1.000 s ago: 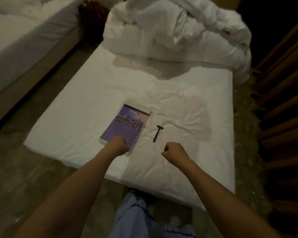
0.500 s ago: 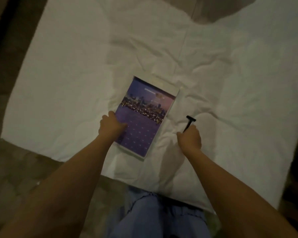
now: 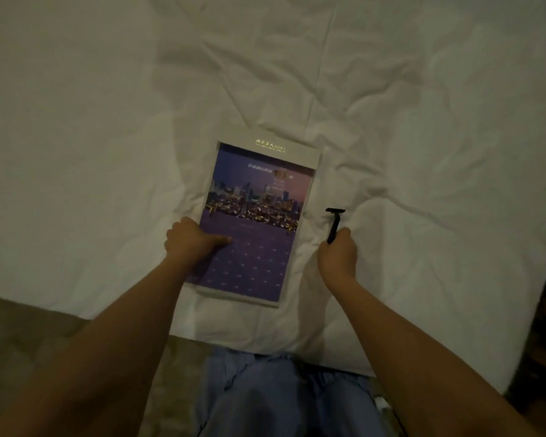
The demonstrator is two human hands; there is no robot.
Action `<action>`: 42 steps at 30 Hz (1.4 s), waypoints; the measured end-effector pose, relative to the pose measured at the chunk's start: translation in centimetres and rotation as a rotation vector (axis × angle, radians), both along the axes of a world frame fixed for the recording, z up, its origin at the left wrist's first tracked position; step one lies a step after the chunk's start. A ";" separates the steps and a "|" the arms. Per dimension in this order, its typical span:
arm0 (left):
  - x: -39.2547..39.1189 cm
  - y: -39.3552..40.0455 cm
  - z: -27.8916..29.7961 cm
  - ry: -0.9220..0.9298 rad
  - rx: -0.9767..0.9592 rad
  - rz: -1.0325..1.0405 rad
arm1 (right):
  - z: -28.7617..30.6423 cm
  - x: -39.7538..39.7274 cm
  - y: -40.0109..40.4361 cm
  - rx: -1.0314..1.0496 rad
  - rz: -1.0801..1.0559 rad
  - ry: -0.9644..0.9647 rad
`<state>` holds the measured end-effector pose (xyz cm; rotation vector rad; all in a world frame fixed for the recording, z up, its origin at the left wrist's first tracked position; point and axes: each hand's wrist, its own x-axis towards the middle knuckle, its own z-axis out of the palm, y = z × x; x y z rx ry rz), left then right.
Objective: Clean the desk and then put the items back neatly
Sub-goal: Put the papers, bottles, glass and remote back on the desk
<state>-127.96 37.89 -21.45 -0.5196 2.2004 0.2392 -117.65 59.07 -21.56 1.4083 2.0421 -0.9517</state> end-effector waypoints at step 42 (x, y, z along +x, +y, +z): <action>77.5 28.4 35.8 -0.042 1.333 -1.484 | 35.1 81.9 -9.1 0.850 -1.760 0.491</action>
